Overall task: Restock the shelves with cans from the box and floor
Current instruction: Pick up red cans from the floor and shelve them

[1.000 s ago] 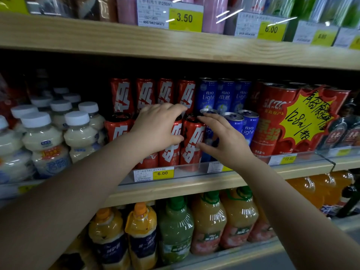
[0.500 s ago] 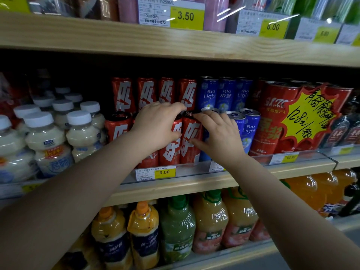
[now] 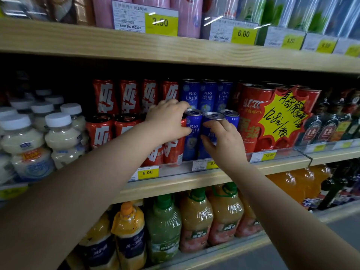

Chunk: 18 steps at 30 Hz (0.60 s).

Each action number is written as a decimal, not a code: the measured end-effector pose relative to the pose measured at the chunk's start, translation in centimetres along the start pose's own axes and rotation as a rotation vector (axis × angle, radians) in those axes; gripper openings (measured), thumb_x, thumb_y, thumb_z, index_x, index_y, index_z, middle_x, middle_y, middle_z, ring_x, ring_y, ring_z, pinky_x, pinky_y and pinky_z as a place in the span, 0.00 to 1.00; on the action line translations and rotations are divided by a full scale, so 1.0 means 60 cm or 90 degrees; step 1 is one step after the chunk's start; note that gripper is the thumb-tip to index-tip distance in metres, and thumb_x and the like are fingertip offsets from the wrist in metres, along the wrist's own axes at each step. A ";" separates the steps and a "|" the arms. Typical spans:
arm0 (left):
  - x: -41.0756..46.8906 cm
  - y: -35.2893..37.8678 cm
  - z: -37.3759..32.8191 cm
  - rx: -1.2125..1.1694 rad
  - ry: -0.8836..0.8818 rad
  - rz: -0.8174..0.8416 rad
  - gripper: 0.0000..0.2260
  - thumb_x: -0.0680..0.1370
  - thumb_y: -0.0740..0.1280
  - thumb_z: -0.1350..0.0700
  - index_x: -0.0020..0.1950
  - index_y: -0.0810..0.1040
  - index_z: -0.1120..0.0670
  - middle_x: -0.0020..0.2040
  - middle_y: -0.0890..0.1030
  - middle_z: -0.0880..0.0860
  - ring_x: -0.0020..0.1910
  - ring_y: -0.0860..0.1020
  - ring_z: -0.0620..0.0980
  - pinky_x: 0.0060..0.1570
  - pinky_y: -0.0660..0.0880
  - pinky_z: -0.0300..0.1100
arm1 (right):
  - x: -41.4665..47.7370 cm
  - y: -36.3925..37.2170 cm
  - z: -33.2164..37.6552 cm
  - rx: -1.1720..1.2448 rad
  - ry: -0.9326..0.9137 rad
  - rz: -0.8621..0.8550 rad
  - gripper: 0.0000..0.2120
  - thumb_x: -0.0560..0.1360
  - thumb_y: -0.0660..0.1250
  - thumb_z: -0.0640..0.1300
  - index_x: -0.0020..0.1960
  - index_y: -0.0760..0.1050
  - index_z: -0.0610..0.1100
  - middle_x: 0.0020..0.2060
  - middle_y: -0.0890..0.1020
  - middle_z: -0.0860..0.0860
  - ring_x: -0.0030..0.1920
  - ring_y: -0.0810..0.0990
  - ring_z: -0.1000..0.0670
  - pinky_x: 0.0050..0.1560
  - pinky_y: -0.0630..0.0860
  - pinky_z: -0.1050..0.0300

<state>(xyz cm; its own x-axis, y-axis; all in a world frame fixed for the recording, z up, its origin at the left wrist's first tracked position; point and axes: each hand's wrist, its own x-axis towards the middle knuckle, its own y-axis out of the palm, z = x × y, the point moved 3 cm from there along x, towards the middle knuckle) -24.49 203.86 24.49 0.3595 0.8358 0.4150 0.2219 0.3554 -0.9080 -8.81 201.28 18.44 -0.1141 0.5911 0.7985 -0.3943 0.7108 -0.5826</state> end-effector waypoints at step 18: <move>-0.102 -0.014 0.069 0.038 -0.013 -0.188 0.31 0.73 0.67 0.42 0.73 0.62 0.47 0.74 0.63 0.50 0.74 0.59 0.53 0.72 0.50 0.55 | 0.015 0.031 0.081 0.094 0.021 -0.064 0.12 0.68 0.61 0.39 0.50 0.73 0.36 0.44 0.76 0.41 0.43 0.74 0.40 0.40 0.67 0.54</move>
<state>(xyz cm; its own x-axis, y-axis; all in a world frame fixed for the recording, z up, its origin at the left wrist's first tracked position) -30.61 200.18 22.45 0.2689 0.7004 0.6611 0.2599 0.6082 -0.7501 -14.11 201.29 18.82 -0.0386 0.5341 0.8445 -0.5316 0.7046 -0.4699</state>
